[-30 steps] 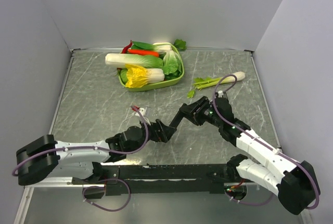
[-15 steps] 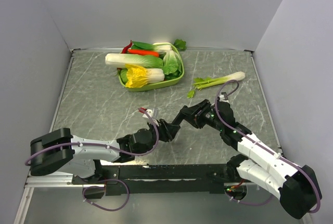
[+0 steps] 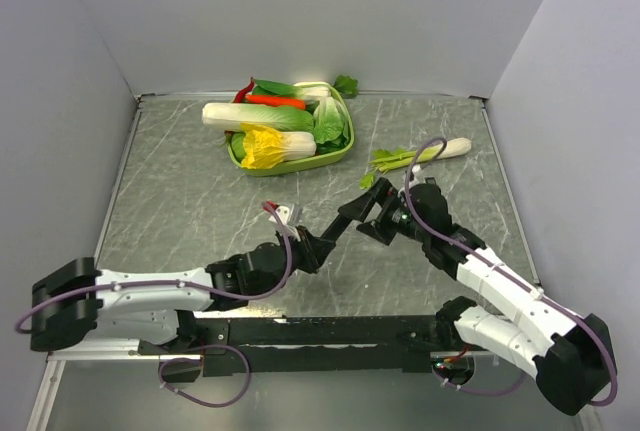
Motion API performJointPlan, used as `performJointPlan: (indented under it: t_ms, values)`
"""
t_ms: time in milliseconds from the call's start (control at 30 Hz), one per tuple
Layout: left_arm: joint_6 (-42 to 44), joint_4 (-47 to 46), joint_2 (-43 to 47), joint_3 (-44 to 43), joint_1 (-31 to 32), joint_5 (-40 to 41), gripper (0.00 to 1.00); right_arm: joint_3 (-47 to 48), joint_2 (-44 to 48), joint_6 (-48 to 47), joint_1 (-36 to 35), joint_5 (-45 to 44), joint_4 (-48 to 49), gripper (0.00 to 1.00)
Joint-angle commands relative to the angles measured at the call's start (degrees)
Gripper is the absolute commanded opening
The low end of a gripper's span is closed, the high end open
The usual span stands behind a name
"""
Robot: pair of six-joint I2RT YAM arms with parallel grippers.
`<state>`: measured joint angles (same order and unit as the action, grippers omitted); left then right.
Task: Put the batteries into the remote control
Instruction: Adjust the remote control.
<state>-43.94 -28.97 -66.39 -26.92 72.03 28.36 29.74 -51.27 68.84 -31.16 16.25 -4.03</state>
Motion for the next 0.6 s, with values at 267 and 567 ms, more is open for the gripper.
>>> performJointPlan:
  t_ms: [267,567]
  values:
    - [13.5,40.2,16.2,-16.6,-12.3,-27.8,0.01,13.8,10.5,-63.6,-5.1,-1.0,-8.6,1.00]
    - [20.5,58.7,17.5,-29.9,-16.7,-38.1,0.01,11.7,12.5,-87.0,-17.5,-4.4,-8.8,1.00]
